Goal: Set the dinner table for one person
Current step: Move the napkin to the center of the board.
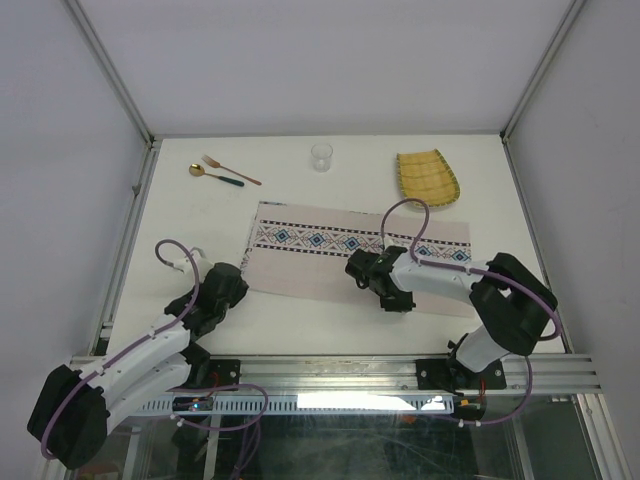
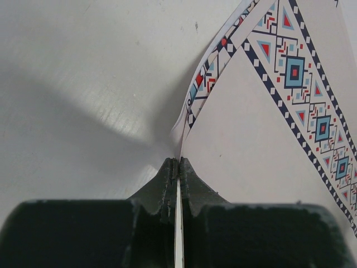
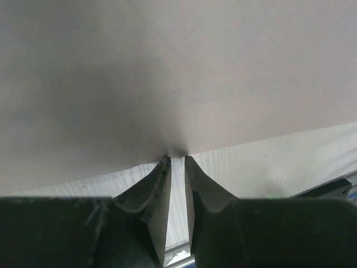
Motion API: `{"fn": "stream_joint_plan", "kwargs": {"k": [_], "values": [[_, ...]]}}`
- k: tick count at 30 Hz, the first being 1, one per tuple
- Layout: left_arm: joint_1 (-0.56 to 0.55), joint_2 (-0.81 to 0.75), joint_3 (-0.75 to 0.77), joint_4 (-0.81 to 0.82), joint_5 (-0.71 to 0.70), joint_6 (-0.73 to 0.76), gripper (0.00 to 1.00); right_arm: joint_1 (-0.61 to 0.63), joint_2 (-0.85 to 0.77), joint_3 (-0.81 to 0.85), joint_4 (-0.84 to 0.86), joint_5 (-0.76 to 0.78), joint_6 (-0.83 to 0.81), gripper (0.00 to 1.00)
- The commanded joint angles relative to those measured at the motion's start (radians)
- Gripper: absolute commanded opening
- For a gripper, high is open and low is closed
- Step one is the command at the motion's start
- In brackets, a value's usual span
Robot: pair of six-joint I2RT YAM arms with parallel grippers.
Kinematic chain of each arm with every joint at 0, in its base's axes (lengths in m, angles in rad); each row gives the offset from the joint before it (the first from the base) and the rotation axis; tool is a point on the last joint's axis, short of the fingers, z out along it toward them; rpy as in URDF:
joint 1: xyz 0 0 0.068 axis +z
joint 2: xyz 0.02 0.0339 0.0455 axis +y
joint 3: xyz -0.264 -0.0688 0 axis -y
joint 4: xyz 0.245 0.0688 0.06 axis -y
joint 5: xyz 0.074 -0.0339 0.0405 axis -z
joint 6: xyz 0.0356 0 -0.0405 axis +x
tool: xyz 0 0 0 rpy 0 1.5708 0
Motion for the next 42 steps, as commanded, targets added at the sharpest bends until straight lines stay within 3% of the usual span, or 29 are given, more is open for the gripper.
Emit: {"fn": "stream_joint_plan", "kwargs": {"k": [1, 16, 42], "values": [[-0.007, -0.048, -0.020, -0.029, -0.038, -0.002, 0.00, -0.016, 0.055, 0.027, 0.117, 0.062, 0.015, 0.21], [-0.007, -0.138, -0.006, -0.122, -0.079, -0.015, 0.00, -0.061, 0.167, 0.112, 0.176, 0.065, -0.081, 0.21], [-0.008, -0.142, 0.034, -0.193, -0.145, -0.018, 0.00, -0.059, 0.243, 0.181, 0.194, 0.075, -0.147, 0.20]]}}
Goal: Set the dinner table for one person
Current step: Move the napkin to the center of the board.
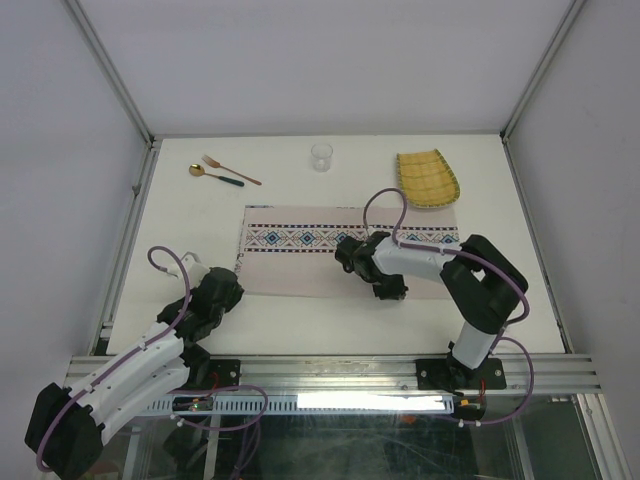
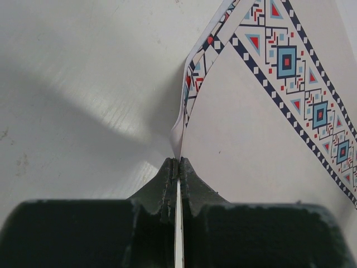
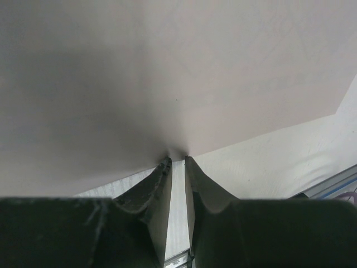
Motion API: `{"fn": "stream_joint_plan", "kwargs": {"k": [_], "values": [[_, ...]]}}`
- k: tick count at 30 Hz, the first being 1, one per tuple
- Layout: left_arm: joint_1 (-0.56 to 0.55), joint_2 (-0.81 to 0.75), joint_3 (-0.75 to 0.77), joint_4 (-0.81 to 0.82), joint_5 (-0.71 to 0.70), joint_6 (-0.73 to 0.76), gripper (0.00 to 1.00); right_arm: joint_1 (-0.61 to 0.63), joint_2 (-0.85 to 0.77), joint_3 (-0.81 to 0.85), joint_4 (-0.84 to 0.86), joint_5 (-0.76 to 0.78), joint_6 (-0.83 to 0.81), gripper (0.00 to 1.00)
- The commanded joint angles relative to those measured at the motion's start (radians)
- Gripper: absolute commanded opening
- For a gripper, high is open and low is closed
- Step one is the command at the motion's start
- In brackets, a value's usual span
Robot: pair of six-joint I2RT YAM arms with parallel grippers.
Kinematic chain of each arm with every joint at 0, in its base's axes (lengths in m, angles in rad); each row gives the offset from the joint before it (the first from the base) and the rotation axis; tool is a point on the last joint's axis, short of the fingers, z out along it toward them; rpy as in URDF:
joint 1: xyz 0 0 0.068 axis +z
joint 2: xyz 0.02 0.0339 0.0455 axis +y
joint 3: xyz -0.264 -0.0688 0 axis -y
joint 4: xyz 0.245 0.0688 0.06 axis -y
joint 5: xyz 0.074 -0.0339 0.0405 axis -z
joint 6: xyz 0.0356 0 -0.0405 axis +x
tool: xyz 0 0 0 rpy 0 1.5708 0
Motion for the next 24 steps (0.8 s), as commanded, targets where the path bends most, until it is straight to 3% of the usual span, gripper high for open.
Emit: {"fn": "stream_joint_plan", "kwargs": {"k": [1, 24], "values": [[-0.001, -0.008, 0.036, -0.047, -0.116, 0.009, 0.00, -0.009, 0.057, 0.020, 0.219, 0.008, 0.022, 0.21], [0.000, 0.021, 0.050, -0.054, -0.151, 0.001, 0.00, -0.048, 0.151, 0.113, 0.241, 0.040, -0.066, 0.20]]}}
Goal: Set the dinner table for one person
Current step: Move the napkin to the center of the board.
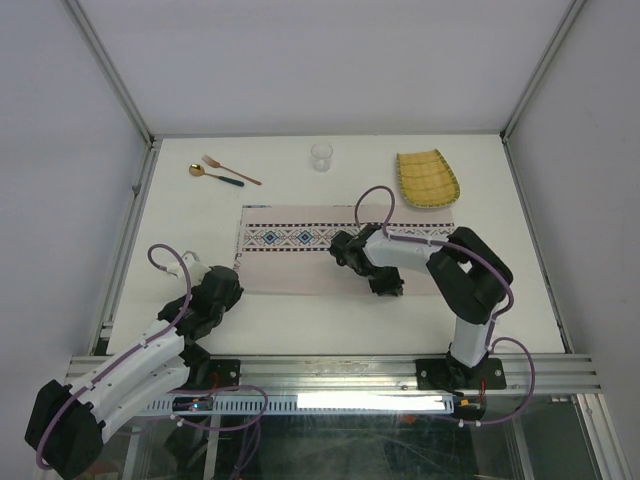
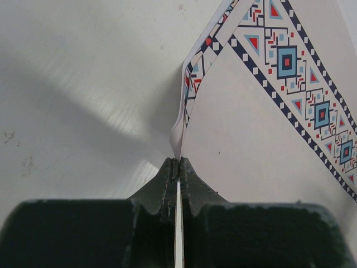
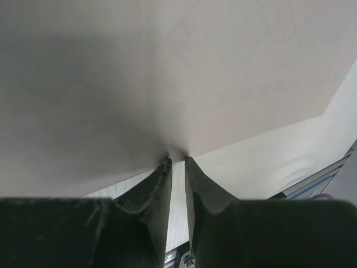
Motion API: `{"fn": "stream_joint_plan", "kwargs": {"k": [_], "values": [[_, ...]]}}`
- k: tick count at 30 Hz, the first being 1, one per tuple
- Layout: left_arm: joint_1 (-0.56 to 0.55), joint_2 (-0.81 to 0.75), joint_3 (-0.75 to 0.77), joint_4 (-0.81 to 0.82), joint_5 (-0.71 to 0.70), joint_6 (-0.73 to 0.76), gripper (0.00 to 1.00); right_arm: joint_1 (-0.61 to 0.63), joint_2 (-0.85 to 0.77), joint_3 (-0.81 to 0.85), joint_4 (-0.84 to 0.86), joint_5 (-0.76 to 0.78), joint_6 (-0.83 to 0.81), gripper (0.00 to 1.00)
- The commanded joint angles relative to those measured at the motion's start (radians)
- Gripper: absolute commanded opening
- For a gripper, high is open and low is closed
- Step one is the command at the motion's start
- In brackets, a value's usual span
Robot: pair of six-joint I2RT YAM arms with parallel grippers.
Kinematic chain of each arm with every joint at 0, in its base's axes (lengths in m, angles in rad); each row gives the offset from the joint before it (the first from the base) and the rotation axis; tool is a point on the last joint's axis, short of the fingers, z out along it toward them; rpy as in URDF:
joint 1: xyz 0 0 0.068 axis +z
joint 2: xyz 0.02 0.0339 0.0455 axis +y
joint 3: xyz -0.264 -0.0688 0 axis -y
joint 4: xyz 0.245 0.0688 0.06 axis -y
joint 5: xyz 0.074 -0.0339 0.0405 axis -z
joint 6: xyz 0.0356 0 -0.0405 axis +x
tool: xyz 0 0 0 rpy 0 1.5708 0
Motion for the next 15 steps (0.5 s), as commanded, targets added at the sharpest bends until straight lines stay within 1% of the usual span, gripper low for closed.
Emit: {"fn": "stream_joint_plan", "kwargs": {"k": [1, 15], "values": [[0.006, -0.001, 0.032, -0.038, -0.126, 0.005, 0.00, -0.043, 0.060, 0.028, 0.295, 0.036, 0.010, 0.20], [0.005, 0.047, 0.071, -0.026, -0.171, 0.006, 0.00, -0.060, 0.113, 0.098, 0.302, 0.031, -0.029, 0.20]]}}
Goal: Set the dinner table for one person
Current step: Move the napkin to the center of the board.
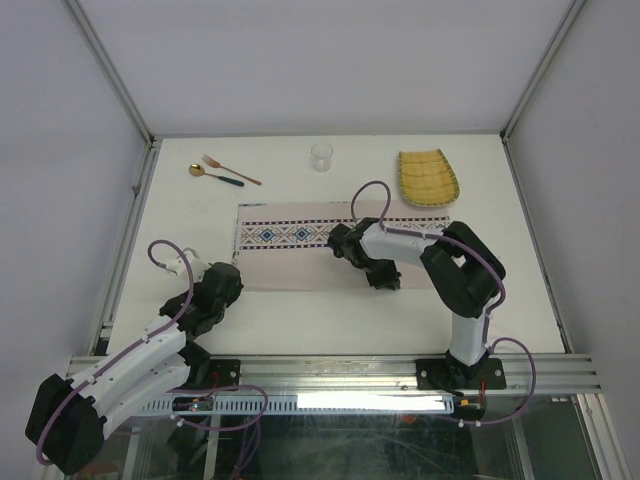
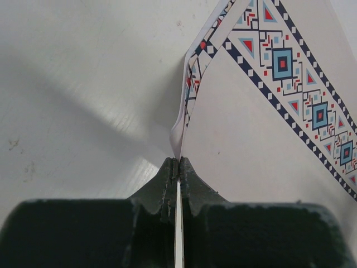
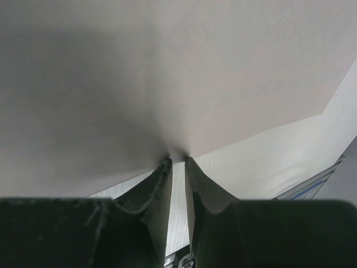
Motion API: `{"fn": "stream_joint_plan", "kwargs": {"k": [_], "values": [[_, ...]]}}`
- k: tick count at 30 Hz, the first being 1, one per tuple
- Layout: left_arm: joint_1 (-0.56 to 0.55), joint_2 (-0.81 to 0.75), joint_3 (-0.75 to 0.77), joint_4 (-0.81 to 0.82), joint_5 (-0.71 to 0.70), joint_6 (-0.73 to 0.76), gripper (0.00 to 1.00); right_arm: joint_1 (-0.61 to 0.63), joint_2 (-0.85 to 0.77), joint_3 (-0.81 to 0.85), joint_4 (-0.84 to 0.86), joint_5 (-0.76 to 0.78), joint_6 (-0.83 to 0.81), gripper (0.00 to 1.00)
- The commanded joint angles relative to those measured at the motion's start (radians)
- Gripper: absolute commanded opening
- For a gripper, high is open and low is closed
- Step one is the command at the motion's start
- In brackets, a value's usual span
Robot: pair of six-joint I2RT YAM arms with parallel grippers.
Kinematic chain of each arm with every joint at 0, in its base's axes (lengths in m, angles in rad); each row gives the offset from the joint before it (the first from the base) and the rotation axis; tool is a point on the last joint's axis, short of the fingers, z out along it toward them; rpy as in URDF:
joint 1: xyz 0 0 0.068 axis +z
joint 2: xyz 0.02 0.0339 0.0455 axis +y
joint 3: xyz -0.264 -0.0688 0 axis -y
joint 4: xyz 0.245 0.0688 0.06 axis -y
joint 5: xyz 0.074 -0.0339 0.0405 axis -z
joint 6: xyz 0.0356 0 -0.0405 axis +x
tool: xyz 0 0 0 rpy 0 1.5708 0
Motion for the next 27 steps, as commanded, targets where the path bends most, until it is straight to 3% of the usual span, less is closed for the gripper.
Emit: {"fn": "stream_joint_plan", "kwargs": {"k": [1, 27], "values": [[0.005, 0.010, 0.045, -0.022, -0.139, 0.011, 0.00, -0.028, 0.060, 0.030, 0.307, 0.028, 0.025, 0.20], [0.007, 0.131, 0.102, 0.053, -0.203, 0.019, 0.02, -0.042, 0.121, 0.098, 0.313, 0.012, -0.012, 0.20]]}}
